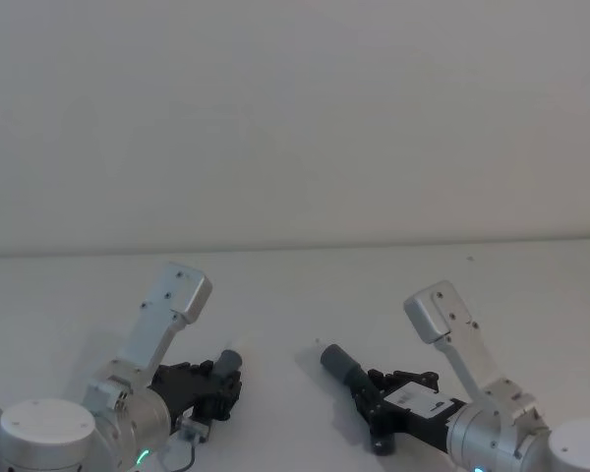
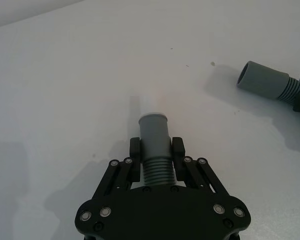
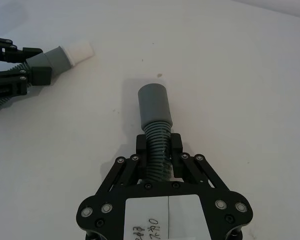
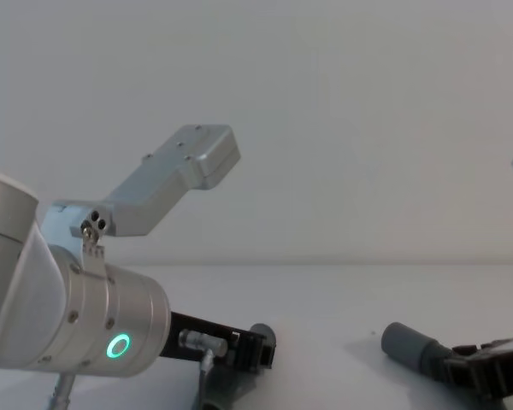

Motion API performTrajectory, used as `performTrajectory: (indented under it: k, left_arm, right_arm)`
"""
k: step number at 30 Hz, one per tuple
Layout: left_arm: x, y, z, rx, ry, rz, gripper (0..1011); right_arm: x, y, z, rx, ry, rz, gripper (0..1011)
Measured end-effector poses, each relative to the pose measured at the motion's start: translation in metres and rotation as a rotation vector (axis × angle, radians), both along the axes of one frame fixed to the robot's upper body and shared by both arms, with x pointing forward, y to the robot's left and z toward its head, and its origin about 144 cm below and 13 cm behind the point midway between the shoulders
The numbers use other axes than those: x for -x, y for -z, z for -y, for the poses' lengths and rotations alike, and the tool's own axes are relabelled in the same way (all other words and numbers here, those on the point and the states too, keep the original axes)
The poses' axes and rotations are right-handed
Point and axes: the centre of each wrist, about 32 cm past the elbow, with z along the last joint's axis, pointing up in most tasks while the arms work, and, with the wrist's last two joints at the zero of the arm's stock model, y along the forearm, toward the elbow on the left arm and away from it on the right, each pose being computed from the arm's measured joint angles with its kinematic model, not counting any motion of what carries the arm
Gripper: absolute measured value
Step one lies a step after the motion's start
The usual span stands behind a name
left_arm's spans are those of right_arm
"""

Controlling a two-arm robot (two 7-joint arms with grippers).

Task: Use both hands to pick up one end of the pipe from the table, align the ends, and insert them.

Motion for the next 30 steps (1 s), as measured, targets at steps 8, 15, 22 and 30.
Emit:
performTrajectory:
  k: [8, 15, 22, 30]
  left_arm:
    - [0.0000, 0.0000, 0.0000, 0.000, 0.000, 0.000, 366]
    - [0.0000, 0.0000, 0.0000, 0.000, 0.000, 0.000, 366]
    - [0.0000, -0.0004, 0.0009, -0.001, 0.003, 0.002, 366]
    - [-0.0006, -0.0040, 0.0061, -0.007, 0.018, 0.028, 366]
  right_arm:
    - [0.0000, 0.0000, 0.0000, 0.000, 0.000, 0.000, 263]
    - [0.0000, 0.0000, 0.0000, 0.000, 0.000, 0.000, 263]
    - [0.0000, 0.0008, 0.0010, -0.004, -0.004, 0.008, 263]
    - [0.0001, 0.0024, 0.0077, -0.010, -0.014, 0.054, 263]
